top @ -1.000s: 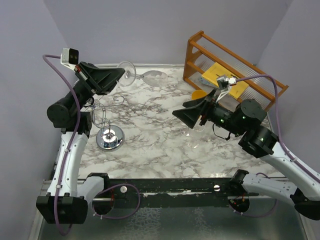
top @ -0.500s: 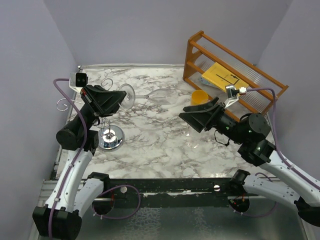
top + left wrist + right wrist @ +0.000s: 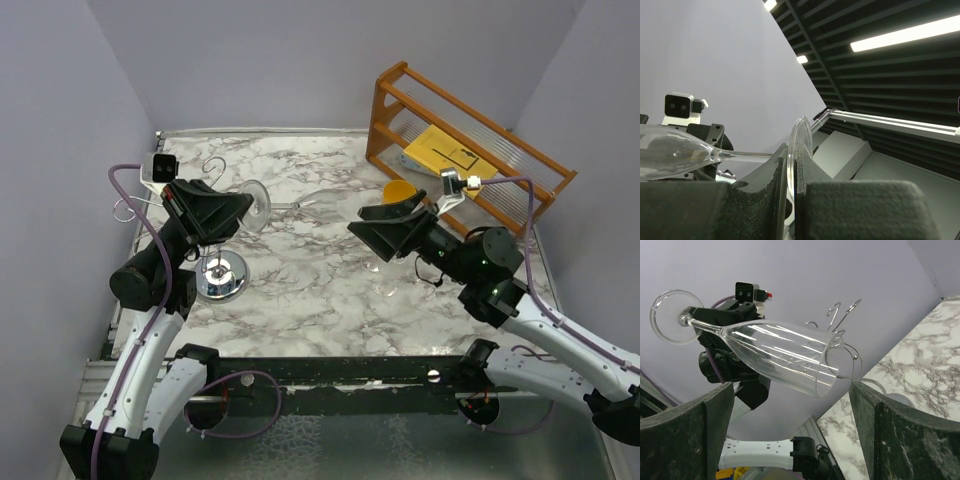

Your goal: Take the wine glass off the wine glass rack

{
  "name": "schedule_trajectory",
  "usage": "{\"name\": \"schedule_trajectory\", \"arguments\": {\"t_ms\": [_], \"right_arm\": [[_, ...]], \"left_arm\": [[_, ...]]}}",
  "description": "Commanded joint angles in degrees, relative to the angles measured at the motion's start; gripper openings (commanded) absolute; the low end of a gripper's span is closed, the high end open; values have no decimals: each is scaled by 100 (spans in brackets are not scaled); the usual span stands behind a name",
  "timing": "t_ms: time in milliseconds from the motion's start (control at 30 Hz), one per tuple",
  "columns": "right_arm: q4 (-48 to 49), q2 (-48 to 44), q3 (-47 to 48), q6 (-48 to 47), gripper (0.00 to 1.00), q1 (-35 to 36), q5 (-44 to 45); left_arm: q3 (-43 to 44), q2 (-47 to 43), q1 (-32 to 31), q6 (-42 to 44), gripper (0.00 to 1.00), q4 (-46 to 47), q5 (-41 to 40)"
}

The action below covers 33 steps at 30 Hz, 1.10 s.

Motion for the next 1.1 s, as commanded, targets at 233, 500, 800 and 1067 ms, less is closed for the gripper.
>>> {"name": "schedule_trajectory", "arguments": {"t_ms": [233, 500, 800, 1067], "right_arm": [[2496, 280, -402, 230, 78, 33, -1452], [3870, 283, -780, 49, 70, 33, -2202], [4401, 496, -586, -348, 54, 33, -2753], [4310, 648, -212, -574, 27, 33, -3101]], "left_arm": [[143, -35, -52, -1716, 0, -160, -195], [-4, -242, -50, -1936, 0, -257, -479], [-143, -401, -53, -2087, 0, -293, -593], [-180, -413, -51, -2084, 0, -364, -582]]}}
